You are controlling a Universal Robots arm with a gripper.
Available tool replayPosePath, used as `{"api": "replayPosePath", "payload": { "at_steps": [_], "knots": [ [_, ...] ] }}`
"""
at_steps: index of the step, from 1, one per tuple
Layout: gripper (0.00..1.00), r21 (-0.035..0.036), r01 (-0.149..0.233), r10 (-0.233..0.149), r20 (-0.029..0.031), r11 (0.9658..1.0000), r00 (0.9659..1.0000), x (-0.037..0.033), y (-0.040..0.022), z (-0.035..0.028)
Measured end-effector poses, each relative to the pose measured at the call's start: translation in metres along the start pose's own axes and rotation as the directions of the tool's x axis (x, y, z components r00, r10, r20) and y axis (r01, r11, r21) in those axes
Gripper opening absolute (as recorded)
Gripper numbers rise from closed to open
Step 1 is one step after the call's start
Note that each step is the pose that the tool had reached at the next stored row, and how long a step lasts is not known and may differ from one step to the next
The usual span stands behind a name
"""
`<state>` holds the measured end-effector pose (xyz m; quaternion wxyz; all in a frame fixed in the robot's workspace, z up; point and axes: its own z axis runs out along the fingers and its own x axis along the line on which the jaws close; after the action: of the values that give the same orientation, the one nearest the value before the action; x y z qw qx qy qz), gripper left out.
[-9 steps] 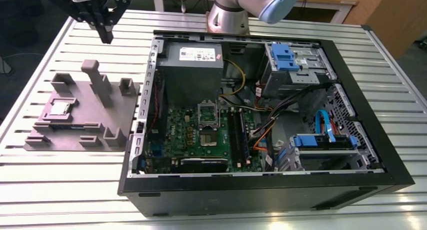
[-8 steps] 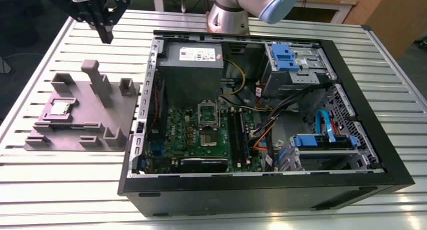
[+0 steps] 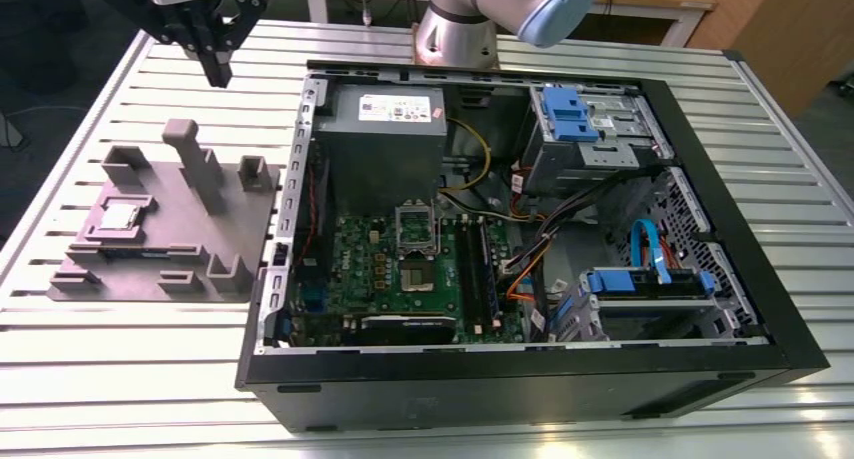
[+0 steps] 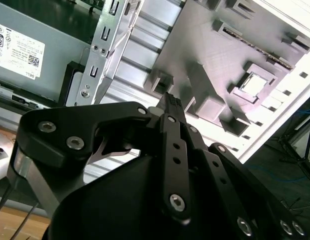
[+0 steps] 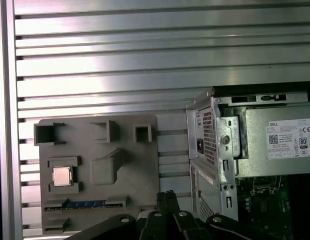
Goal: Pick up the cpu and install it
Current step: 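Reach for the cpu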
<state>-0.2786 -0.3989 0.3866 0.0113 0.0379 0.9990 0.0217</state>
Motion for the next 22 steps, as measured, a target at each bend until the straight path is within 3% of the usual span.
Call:
{"api": "replayPosePath", "payload": {
  "at_steps": [13,22],
  "knots": [
    [0.10,0.0000,0.000,0.000,0.0000,1.0000,1.0000,-0.0039,0.0003,0.0001],
    [0.10,0.0000,0.000,0.000,0.0000,1.0000,1.0000,-0.0017,0.0001,0.0000]
  ]
}}
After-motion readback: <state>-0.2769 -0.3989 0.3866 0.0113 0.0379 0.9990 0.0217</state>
